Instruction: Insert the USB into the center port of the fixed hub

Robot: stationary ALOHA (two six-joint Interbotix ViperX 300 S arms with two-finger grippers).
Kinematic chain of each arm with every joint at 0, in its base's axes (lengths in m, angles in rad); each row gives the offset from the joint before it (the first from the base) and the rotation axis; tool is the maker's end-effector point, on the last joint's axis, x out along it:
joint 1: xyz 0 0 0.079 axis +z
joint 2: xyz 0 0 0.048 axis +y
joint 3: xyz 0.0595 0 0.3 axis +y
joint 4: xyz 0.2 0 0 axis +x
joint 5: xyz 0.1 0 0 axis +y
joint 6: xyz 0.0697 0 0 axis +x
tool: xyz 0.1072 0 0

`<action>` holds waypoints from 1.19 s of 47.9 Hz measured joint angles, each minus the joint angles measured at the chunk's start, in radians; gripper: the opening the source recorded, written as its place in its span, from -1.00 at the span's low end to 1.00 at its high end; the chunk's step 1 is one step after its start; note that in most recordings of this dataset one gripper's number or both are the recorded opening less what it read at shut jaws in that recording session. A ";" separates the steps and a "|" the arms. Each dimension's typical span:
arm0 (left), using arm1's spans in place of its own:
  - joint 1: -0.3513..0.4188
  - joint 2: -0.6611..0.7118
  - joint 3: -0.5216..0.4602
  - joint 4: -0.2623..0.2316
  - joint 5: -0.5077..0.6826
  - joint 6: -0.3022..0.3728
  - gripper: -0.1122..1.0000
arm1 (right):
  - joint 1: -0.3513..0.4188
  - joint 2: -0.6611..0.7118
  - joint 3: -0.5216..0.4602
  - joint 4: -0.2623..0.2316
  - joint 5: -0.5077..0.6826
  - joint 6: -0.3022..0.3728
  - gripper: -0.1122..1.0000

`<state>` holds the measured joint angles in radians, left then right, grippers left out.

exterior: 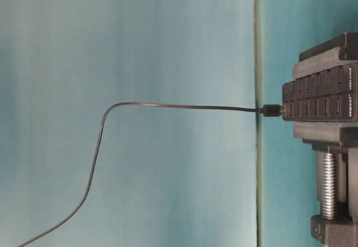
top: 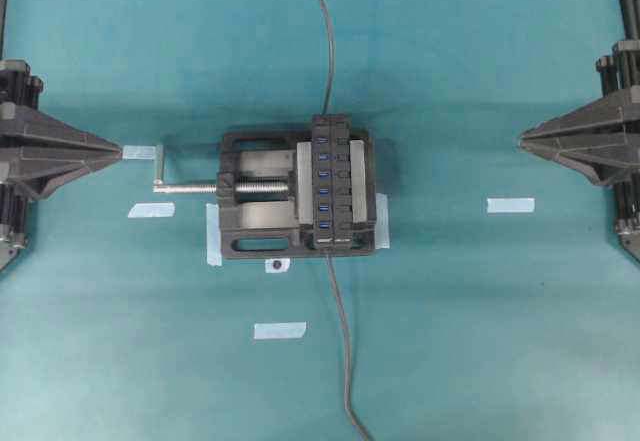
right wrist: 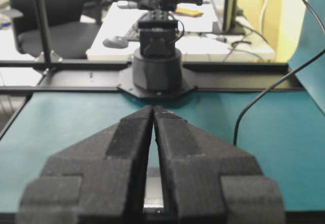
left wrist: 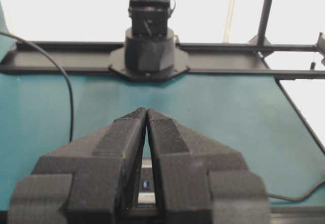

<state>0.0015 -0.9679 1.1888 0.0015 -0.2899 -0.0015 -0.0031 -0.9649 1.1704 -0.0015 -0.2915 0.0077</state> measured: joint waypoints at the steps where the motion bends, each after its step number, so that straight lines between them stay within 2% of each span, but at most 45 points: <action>1: 0.000 0.000 0.000 0.000 0.000 0.000 -0.57 | 0.000 0.000 0.000 0.000 0.000 0.000 -0.51; 6: -0.003 -0.008 0.011 0.002 0.000 -0.021 -0.80 | -0.008 -0.014 0.026 0.035 0.003 0.015 -0.73; 11: -0.005 -0.014 0.012 0.002 0.003 -0.028 -0.80 | -0.026 -0.041 0.041 0.087 0.017 0.074 -0.81; 16: -0.005 -0.014 0.012 0.002 0.046 -0.026 -0.80 | -0.038 -0.066 0.051 0.098 0.044 0.121 -0.82; 26: -0.005 -0.015 -0.002 0.002 0.130 -0.029 -0.80 | -0.060 -0.097 0.049 0.098 0.114 0.133 -0.83; 41: -0.005 -0.015 -0.006 0.003 0.144 -0.032 -0.80 | -0.140 -0.078 0.002 0.095 0.344 0.135 -0.83; 57: -0.005 -0.014 -0.008 0.003 0.175 -0.031 -0.80 | -0.161 0.026 -0.075 0.018 0.482 0.135 -0.83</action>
<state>-0.0031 -0.9817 1.1812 0.0046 -0.1150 -0.0322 -0.1641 -0.9388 1.0953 0.0169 0.1902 0.1427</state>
